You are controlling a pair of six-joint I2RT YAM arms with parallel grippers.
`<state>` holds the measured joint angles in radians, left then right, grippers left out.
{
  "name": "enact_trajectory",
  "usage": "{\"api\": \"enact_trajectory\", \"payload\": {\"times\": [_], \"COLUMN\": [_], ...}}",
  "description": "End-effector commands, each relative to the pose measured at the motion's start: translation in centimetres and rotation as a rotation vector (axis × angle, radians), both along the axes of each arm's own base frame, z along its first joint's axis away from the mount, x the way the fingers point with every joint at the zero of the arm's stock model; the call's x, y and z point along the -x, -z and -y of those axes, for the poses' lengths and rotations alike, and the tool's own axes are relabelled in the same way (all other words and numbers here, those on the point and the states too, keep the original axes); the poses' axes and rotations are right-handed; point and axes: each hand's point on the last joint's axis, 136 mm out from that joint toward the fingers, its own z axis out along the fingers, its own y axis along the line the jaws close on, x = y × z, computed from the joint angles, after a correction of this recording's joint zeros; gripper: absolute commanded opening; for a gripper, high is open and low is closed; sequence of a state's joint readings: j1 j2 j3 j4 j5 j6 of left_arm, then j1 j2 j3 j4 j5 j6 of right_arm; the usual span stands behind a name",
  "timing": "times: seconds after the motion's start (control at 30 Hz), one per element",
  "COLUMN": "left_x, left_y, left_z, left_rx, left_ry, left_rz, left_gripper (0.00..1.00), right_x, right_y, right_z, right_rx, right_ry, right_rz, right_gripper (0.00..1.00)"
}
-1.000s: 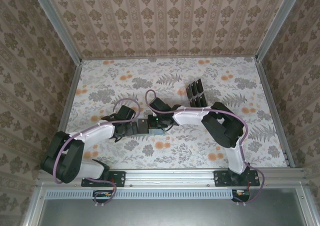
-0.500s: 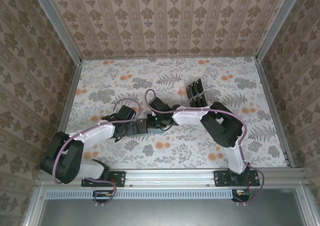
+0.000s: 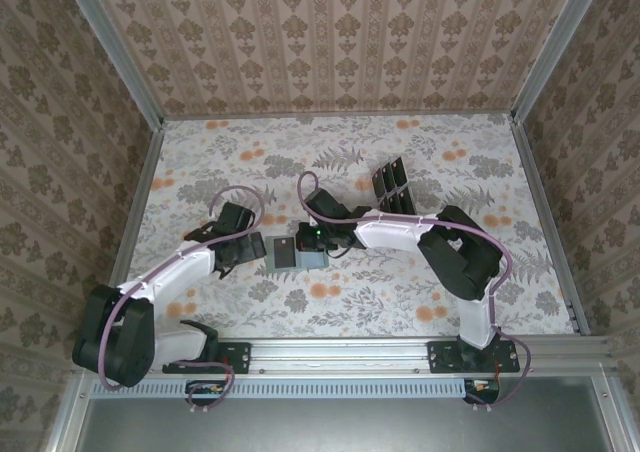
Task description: Put the credit cards into the card holder
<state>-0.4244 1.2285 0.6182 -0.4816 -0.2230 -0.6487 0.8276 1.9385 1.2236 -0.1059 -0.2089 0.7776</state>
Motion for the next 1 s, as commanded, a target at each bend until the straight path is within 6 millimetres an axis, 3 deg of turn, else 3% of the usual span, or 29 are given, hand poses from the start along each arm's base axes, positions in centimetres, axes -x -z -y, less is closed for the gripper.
{"api": "enact_trajectory", "payload": {"times": [0.0, 0.7, 0.83, 0.97], "left_x": [0.0, 0.5, 0.5, 0.2], "left_y": [-0.4, 0.9, 0.8, 0.3], "left_z": [0.0, 0.2, 0.3, 0.7], "left_rx": [-0.004, 0.008, 0.012, 0.029], "left_ry": [0.023, 0.028, 0.031, 0.047], "left_rz": [-0.005, -0.029, -0.026, -0.008], "left_gripper": [1.0, 1.0, 1.0, 1.0], "right_x": [0.5, 2.3, 2.1, 1.3], "right_y": [1.1, 3.2, 1.9, -0.6], "right_z": [-0.3, -2.6, -2.8, -1.6], "right_rx": [0.026, 0.019, 0.003, -0.015], "right_ry": [-0.01, -0.057, -0.066, -0.045], "right_rz": [-0.015, -0.071, -0.05, -0.003], "right_gripper": [0.06, 0.06, 0.06, 0.1]}}
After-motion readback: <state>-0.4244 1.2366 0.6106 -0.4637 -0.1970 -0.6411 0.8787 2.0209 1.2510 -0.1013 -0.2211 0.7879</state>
